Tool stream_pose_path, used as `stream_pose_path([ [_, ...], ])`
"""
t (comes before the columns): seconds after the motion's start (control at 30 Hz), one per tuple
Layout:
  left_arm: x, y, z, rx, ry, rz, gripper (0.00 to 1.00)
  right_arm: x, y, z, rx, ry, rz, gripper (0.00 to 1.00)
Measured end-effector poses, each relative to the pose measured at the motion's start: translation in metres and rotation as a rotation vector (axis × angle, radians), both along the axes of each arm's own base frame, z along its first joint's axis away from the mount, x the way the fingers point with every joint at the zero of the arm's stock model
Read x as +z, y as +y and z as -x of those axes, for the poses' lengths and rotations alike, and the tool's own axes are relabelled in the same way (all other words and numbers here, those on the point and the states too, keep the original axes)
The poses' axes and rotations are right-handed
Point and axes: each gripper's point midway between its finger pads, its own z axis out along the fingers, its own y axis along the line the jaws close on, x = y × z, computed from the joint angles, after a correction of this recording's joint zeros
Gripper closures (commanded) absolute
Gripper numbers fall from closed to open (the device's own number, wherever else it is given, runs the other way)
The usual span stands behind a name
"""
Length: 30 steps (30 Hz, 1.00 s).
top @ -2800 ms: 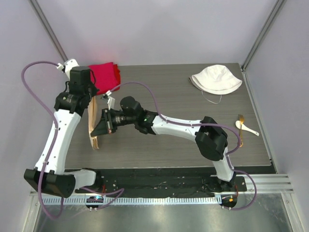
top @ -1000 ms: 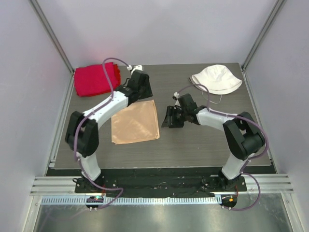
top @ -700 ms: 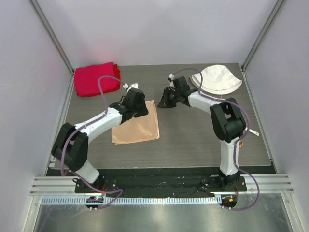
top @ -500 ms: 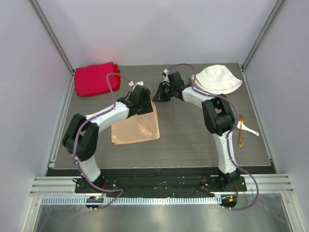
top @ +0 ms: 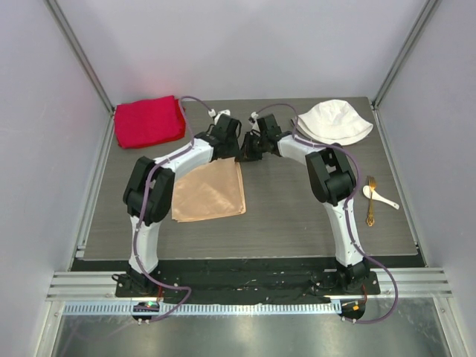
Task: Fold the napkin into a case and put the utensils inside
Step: Smooth out the lower triangle-folded napkin at the center of the board.
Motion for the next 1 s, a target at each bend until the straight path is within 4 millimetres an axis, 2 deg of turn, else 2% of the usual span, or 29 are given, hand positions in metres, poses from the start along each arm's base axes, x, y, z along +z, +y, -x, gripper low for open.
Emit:
stream_pose_path([
  [0.23,-0.021,-0.005,-0.016,-0.006,0.035,-0.058,0.66,-0.004,-0.008,-0.002,-0.013,0.01,0.004,0.99],
  [0.47,-0.046,0.001,-0.018,-0.004,0.077,-0.129,0.66,-0.009,-0.013,-0.001,-0.02,0.02,0.005,0.99],
  [1.0,-0.057,0.009,-0.019,0.019,0.085,-0.175,0.67,-0.009,-0.012,-0.002,-0.011,0.016,-0.011,0.99],
])
